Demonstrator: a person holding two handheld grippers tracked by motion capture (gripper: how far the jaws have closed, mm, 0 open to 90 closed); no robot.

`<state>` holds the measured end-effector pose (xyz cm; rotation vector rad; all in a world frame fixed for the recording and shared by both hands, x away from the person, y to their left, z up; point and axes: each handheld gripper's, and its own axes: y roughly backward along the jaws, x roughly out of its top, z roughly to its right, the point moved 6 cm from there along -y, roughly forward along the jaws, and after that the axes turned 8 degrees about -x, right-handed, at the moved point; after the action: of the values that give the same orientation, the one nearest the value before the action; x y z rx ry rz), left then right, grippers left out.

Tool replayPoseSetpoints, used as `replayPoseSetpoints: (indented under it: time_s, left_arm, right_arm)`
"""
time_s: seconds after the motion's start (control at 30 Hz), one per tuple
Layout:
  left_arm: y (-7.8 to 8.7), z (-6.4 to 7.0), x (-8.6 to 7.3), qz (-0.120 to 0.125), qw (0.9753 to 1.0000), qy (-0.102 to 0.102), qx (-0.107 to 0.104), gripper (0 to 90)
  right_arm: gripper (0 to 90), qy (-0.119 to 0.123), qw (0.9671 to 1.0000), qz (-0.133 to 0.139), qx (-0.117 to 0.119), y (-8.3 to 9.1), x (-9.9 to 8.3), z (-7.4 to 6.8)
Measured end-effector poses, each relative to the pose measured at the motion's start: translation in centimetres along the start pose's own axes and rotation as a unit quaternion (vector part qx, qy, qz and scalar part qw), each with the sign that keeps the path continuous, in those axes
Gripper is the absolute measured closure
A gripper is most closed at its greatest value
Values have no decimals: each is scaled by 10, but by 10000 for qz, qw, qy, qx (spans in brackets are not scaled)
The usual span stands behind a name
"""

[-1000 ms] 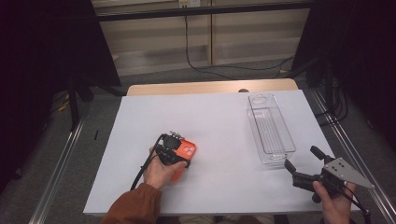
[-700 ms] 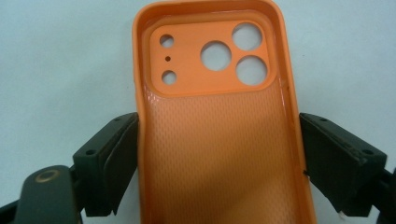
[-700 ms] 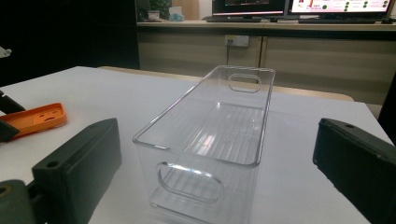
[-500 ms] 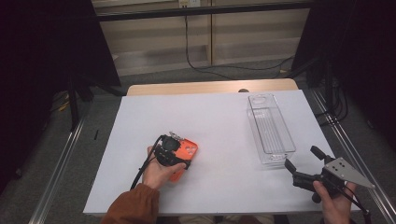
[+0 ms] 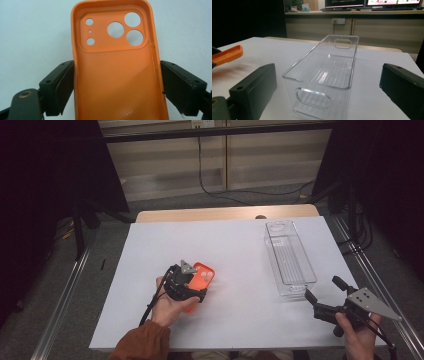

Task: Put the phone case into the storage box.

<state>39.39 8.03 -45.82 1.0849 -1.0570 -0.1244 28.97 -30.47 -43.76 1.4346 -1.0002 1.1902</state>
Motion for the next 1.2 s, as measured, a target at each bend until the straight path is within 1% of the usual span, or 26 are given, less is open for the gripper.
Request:
replayPoseSetpoints:
  time_s: [0.07,0.13,0.17,0.3,0.53,0.57,0.63,0.67,0.8,0.83,0.87,0.93,1.0,1.07,1.1,1.2]
  left_arm:
    - [4,1,2,171,9999,-4,9,158]
    - [7,1,3,298,9995,-50,35,158]
    - [9,1,4,390,9992,-13,25,158]
    - [16,1,3,602,9981,-102,72,158]
    - [23,3,3,905,9957,-151,94,157]
    - [24,3,3,940,9953,-176,128,157]
    - [26,4,3,1006,9948,-151,81,157]
    - [26,5,3,1067,9942,-128,88,157]
    - [25,6,4,1158,9932,-107,82,157]
    - [26,5,4,1187,9928,-136,132,157]
    - [26,6,4,1217,9924,-111,123,157]
    - [27,6,4,1273,9917,-82,128,157]
    - [28,6,5,1331,9910,-50,103,157]
    - [29,8,5,1363,9906,-34,98,157]
    - [29,9,5,1379,9904,-35,97,157]
    - [30,13,6,1420,9898,-32,56,157]
  right_arm:
    - [3,-2,10000,-8,5,0,0,0]
    - [2,-7,10000,-6,6,0,0,0]
    - [2,6,10000,-16,8,0,0,0]
    - [1,-22,10000,-32,-13,0,0,1]
    - [0,-42,10000,-51,18,-2,0,0]
    - [0,-39,10000,-60,14,-3,0,0]
    - [0,-44,10000,-52,40,-3,0,-1]
    - [0,-48,10000,-53,53,-3,0,-1]
    - [0,-112,9998,-91,115,-8,0,-2]
    - [0,-135,9998,-104,116,-10,1,-2]
    - [0,-122,9998,-129,124,-12,0,-2]
    - [0,-176,9996,-172,154,-15,0,-4]
    - [0,-150,9995,-195,208,-17,0,-6]
    - [0,-196,9994,-167,245,-19,2,-8]
    - [0,-178,9993,-148,303,-20,3,-10]
    - [0,-133,9992,-128,358,-23,6,-13]
